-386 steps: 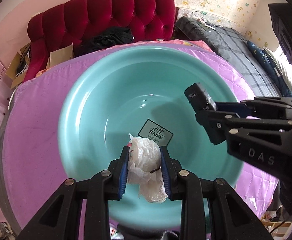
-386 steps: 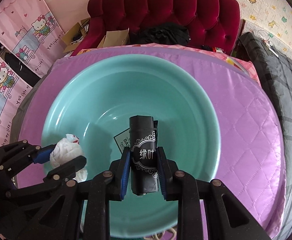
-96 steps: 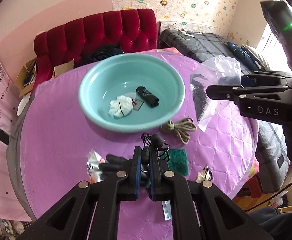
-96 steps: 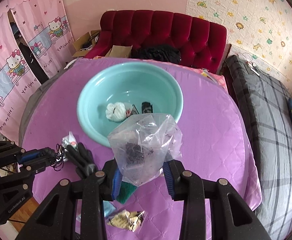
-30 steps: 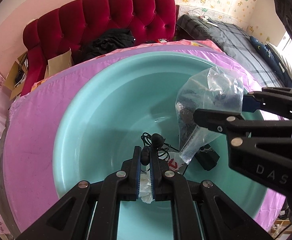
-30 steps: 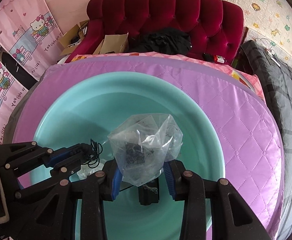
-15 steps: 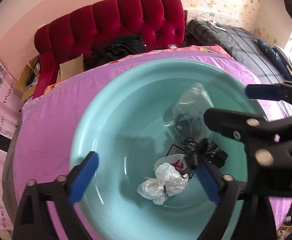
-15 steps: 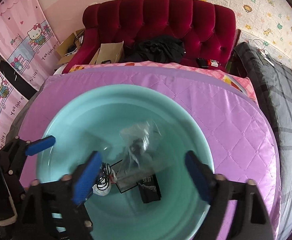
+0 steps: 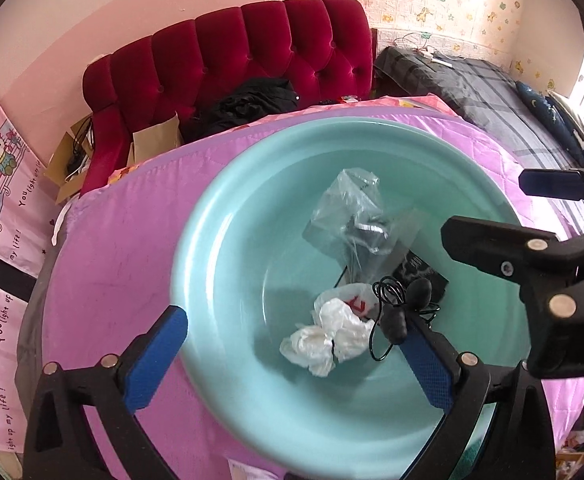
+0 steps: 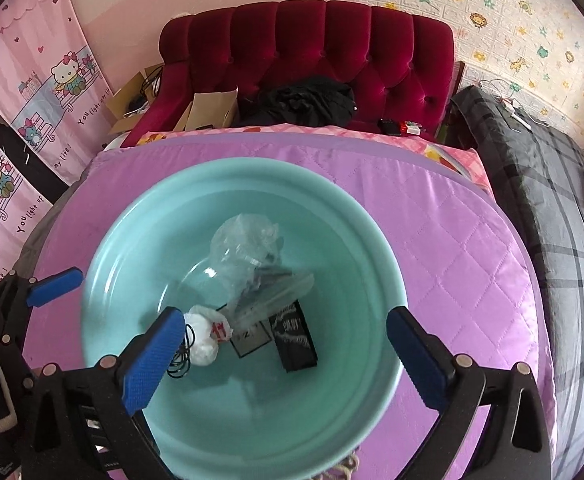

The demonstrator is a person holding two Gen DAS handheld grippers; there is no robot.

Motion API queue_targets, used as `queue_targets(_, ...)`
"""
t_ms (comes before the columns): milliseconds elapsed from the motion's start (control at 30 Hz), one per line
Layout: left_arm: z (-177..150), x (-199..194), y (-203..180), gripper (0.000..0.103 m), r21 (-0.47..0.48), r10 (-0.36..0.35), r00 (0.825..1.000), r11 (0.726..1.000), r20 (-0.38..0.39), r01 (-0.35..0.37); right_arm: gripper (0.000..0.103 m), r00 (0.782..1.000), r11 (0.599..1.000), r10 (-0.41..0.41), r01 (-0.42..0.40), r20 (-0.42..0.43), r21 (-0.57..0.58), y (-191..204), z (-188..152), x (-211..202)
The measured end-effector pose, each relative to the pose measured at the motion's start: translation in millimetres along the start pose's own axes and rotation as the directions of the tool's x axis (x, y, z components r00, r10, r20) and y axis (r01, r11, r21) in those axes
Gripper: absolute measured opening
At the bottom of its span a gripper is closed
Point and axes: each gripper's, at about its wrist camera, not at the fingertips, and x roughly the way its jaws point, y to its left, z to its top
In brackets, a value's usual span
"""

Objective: Organize soft objects
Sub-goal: 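Withdraw both tools from the basin back over the table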

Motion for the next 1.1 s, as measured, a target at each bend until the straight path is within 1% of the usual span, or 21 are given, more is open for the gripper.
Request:
queue_targets(233,-5,-16,-3,0.103,0.023,0.011,1.0,1.0,0.019,-0.012,0.103,0.999,0.999,-0.027,0.027,0.017,0.022,-2,-16,-22)
queue_targets(367,-9,-23,-4,0.103,0.022,-0.001,1.0,1.0,0.028,0.0,0.103,1.0,1.0,-0.025,0.025,0.003,0.004,3,-24,-24)
queue_targets(500,-12,-25,-8,0.103,0.036,-0.001,1.0,0.999,0.031,0.0,0.103,1.0,1.0,-0.006,0.006,-0.004,-0.001,7,-30,-25)
queue_targets(633,-13,-25,-10,0.103,0.038,0.004,0.999,0.999,0.033,-0.005,0.103,1.0,1.0,0.013,-0.013,-0.01,-0.012,11,-32,-24)
queue_targets(800,-13,-28,-9,0.103,0.037,-0.003,0.999,0.999,0.043,0.002,0.103,1.0,1.0,0.02,-0.02,-0.019,-0.016,13,-29,-19)
queue_targets(1000,-13,-33,-6,0.103,0.03,-0.02,0.998,0.999,0.057,0.018,0.103,0.999,1.0,0.018,-0.019,-0.033,-0.015,11,-26,-13)
queue_targets(1100,-13,-36,-6,0.103,0.029,-0.045,0.997,0.999,0.065,0.044,0.103,0.999,1.0,0.018,-0.018,-0.037,-0.008,9,-24,-10)
